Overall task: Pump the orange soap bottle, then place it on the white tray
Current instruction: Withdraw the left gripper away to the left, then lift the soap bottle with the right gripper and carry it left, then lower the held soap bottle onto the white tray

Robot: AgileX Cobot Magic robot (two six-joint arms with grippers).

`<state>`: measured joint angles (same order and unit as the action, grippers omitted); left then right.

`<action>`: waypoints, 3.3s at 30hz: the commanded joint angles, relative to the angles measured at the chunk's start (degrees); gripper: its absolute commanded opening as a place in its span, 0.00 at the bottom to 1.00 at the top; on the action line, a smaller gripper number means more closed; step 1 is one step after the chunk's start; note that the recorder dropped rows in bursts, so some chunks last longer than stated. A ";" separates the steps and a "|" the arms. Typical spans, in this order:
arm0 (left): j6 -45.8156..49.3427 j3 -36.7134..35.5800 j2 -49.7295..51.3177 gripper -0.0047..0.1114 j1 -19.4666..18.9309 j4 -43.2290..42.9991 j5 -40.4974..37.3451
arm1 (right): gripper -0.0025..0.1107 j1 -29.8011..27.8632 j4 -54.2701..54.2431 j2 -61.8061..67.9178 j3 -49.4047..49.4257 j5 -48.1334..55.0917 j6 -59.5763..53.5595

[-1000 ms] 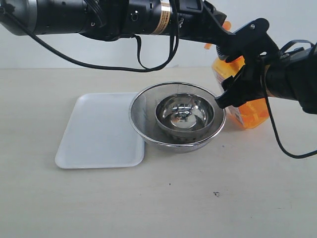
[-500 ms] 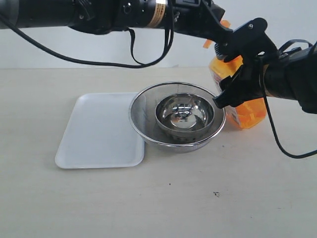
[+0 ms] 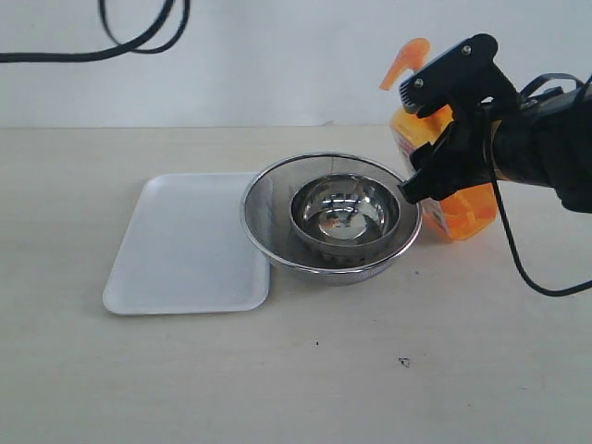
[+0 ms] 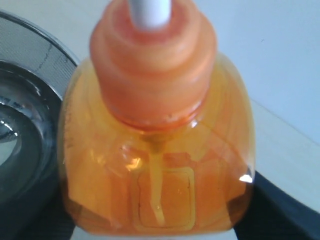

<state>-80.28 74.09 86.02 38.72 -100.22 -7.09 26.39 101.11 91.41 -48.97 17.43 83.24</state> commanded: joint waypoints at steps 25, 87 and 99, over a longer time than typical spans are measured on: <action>32.83 -20.25 -24.61 0.08 0.22 38.25 -32.60 | 0.02 -0.07 -1.16 -13.74 -4.08 2.19 -2.08; 31.10 -42.04 -55.38 0.08 0.22 44.41 -44.49 | 0.02 22.78 -1.16 26.00 -41.88 -12.68 14.94; 32.40 -42.04 -55.38 0.08 0.22 43.84 -44.70 | 0.62 22.78 -1.16 26.00 -41.88 -12.01 15.18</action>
<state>-48.32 32.37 30.87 38.72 -56.22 -51.84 49.21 99.51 118.50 -89.74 4.05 98.41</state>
